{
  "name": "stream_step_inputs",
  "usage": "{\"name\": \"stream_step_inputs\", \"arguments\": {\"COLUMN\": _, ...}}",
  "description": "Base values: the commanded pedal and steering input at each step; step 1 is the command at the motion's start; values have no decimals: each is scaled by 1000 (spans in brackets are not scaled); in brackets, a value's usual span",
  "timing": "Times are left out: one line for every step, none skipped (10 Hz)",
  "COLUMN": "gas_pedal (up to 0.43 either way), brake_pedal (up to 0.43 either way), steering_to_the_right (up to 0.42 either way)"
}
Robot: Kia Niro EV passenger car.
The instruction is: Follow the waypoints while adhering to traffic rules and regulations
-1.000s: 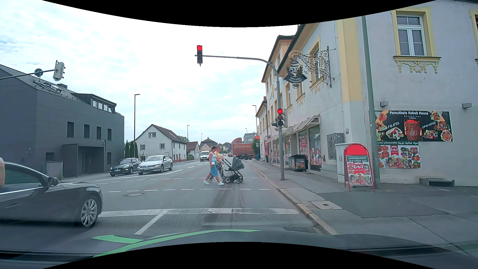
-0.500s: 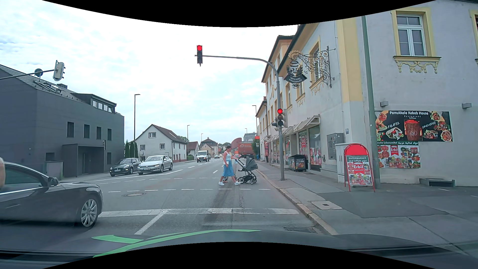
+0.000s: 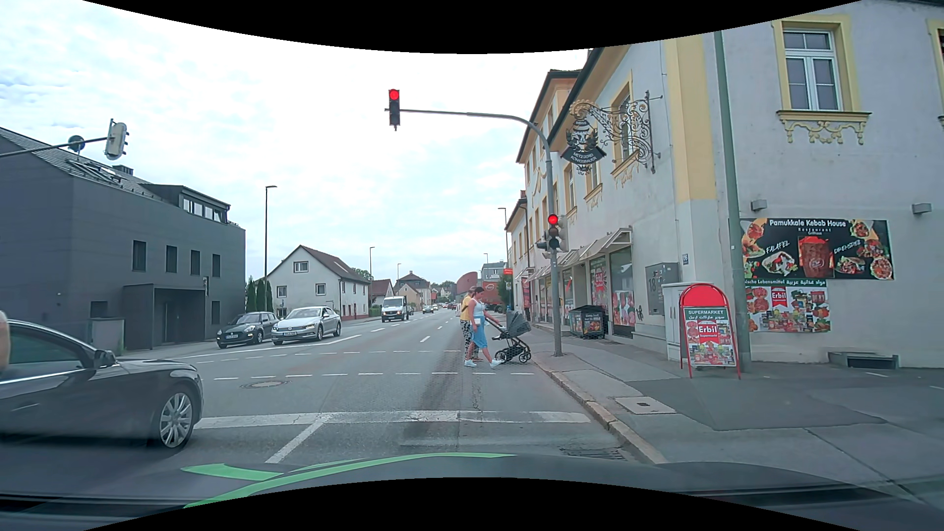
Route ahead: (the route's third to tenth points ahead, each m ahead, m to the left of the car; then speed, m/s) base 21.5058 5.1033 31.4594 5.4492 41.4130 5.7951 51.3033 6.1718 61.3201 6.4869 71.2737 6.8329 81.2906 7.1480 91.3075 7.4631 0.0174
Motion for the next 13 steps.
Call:
{"name": "stream_step_inputs", "arguments": {"gas_pedal": 0, "brake_pedal": 213, "steering_to_the_right": -4}}
{"name": "stream_step_inputs", "arguments": {"gas_pedal": 0, "brake_pedal": 213, "steering_to_the_right": -4}}
{"name": "stream_step_inputs", "arguments": {"gas_pedal": 0, "brake_pedal": 213, "steering_to_the_right": -4}}
{"name": "stream_step_inputs", "arguments": {"gas_pedal": 0, "brake_pedal": 213, "steering_to_the_right": -4}}
{"name": "stream_step_inputs", "arguments": {"gas_pedal": 0, "brake_pedal": 213, "steering_to_the_right": -4}}
{"name": "stream_step_inputs", "arguments": {"gas_pedal": 0, "brake_pedal": 213, "steering_to_the_right": -4}}
{"name": "stream_step_inputs", "arguments": {"gas_pedal": 0, "brake_pedal": 220, "steering_to_the_right": -4}}
{"name": "stream_step_inputs", "arguments": {"gas_pedal": 0, "brake_pedal": 220, "steering_to_the_right": -4}}
{"name": "stream_step_inputs", "arguments": {"gas_pedal": 0, "brake_pedal": 220, "steering_to_the_right": -4}}
{"name": "stream_step_inputs", "arguments": {"gas_pedal": 0, "brake_pedal": 220, "steering_to_the_right": -4}}
{"name": "stream_step_inputs", "arguments": {"gas_pedal": 0, "brake_pedal": 226, "steering_to_the_right": -4}}
{"name": "stream_step_inputs", "arguments": {"gas_pedal": 0, "brake_pedal": 226, "steering_to_the_right": -4}}
{"name": "stream_step_inputs", "arguments": {"gas_pedal": 0, "brake_pedal": 226, "steering_to_the_right": -4}}
